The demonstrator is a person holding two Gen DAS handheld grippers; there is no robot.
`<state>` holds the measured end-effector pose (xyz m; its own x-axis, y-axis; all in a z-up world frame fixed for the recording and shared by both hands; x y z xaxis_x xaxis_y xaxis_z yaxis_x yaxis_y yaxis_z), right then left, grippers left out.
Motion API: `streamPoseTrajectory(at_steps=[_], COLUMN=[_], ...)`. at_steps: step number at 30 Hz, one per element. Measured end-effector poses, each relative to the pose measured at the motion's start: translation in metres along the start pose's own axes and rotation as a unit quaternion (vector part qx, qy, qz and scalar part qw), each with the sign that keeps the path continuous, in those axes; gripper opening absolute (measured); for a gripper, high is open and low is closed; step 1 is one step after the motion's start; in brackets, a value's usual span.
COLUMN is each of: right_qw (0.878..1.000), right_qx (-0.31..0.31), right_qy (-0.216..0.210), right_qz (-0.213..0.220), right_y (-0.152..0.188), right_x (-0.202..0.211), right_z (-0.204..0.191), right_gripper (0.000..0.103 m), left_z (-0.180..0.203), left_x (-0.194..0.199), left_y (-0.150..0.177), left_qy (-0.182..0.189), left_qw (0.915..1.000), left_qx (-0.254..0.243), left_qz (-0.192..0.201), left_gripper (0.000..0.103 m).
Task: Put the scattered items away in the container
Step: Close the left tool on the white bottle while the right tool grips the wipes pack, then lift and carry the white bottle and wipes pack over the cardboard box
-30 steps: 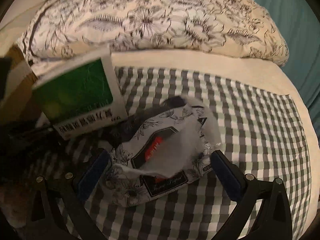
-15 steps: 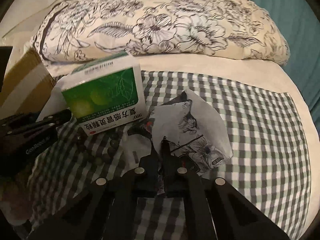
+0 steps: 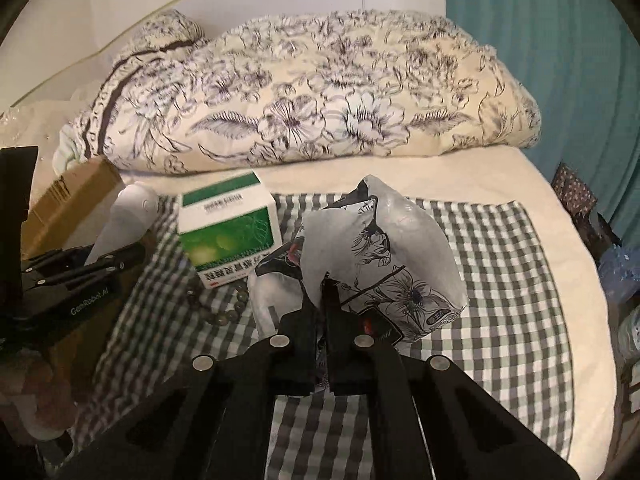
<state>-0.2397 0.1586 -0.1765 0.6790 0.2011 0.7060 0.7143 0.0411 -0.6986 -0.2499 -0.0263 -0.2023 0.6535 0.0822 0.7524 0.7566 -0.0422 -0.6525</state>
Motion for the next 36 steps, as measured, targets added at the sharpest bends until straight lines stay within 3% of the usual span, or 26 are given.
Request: streamPoseTrajectory(at_steps=[22,36], right_qw=[0.997,0.992], right_qx=[0.024,0.045], right_qy=[-0.019,-0.046], right_qz=[0.077,0.112], right_y=[-0.021,-0.034], right_x=[0.106,0.155], right_z=[-0.046,-0.091], right_gripper=[0.003,0.003], left_z=[-0.028,-0.072], left_x=[0.123,0.18], left_y=[-0.019,-0.021], left_qy=[-0.004,-0.021], left_qw=[0.9961,0.9917], left_qx=[0.015,0.038], left_qz=[0.087,0.121], left_gripper=[0.032,0.032])
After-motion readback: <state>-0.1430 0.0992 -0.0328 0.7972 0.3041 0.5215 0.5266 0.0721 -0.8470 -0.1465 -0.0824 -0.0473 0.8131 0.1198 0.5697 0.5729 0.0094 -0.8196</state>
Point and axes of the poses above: each gripper's, at about its wrist camera, not at the fingertips, and x roughly against the way its jaws point, z to its right, y to its underside, the point moved 8 cm from there along -x, roughly the way its jaws point, and after that the axes turned 4 degrees about -x, right-handed, at the moved point
